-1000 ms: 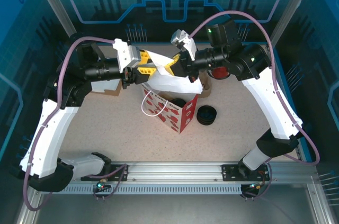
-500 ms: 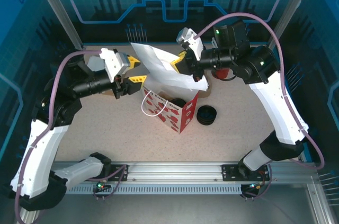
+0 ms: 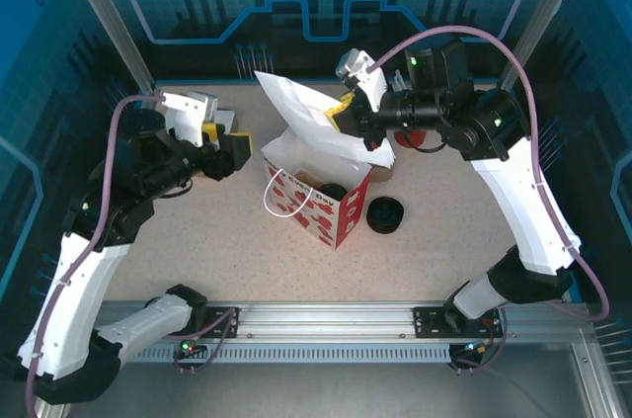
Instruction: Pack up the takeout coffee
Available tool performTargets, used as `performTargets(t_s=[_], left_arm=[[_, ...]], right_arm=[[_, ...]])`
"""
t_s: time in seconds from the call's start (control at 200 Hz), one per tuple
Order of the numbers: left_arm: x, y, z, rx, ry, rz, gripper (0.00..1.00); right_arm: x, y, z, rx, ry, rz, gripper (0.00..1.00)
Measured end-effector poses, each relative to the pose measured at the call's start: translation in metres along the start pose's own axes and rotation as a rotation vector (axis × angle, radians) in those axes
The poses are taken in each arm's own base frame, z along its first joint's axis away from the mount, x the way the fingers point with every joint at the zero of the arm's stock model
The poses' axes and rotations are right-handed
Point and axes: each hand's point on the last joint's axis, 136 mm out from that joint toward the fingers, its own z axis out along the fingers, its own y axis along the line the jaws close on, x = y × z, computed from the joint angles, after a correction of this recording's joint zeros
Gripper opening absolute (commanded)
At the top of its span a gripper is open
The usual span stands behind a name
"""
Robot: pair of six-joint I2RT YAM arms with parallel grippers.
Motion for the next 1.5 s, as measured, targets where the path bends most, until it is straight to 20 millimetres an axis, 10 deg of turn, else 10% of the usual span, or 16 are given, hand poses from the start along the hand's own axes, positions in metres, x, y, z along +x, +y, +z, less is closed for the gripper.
performTargets(t_s=[0.235,0.675,1.501], left_arm=[[0.021,0.035,0.031,-0.086,0.124,-0.222,0.7],[0.067,0.04,0.102,-0.016,0.375,-0.318,0.7],[0.099,0.047,0.14,0.0,0.481,-0.395,0.22]], right_arm=[[0.005,-0.001,0.002,0.004,0.014,0.022,0.0],[0.024,-0.001,0.009,-0.003,0.066,0.069,0.0],[0.075,-0.011,0.047,-0.023,0.254,0.166,0.0]])
